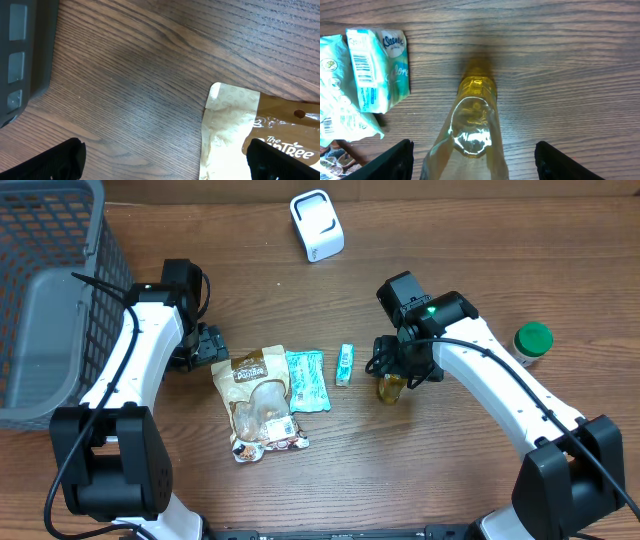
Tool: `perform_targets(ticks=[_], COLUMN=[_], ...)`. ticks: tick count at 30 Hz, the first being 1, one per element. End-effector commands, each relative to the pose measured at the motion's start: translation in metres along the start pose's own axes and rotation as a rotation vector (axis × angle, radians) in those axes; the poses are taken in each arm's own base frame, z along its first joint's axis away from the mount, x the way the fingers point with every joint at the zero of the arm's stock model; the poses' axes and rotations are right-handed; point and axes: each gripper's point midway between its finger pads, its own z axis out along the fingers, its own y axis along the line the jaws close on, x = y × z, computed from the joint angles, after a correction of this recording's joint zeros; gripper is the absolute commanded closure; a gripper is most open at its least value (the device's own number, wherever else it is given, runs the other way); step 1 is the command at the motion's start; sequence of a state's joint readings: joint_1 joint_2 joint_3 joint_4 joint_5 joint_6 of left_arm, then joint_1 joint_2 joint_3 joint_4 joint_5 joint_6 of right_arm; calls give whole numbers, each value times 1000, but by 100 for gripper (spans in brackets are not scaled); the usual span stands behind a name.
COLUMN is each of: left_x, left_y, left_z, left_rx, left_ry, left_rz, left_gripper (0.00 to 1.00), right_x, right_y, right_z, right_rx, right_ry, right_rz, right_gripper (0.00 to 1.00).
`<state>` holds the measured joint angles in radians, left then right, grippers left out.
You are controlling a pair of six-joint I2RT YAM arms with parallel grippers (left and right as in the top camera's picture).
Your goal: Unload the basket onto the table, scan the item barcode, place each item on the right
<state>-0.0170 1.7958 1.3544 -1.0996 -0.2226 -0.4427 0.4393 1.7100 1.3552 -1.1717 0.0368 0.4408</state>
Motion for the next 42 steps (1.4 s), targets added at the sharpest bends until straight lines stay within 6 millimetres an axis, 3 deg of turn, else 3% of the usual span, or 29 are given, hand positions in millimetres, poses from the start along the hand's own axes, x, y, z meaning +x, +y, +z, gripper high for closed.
perform_targets(ticks=[1,7,13,42], left_x=[-1,-1,-1,-2], left_y=[4,4,4,3], left_z=[3,3,3,3], left_rx=[-23,-23,-23,-21], left_ry=[0,0,0,-3], left_rz=[-8,-8,-8,-9], left_gripper=[1,0,0,0], right_x=[-6,-2,-4,3], right_y=[6,3,2,-1], right_z=[-15,-7,-6,2], right_rx=[-40,-33,-26,0], right_ry=[-38,-27,-37,10], right_rz=[2,1,2,-2], right_gripper=[26,26,36,38])
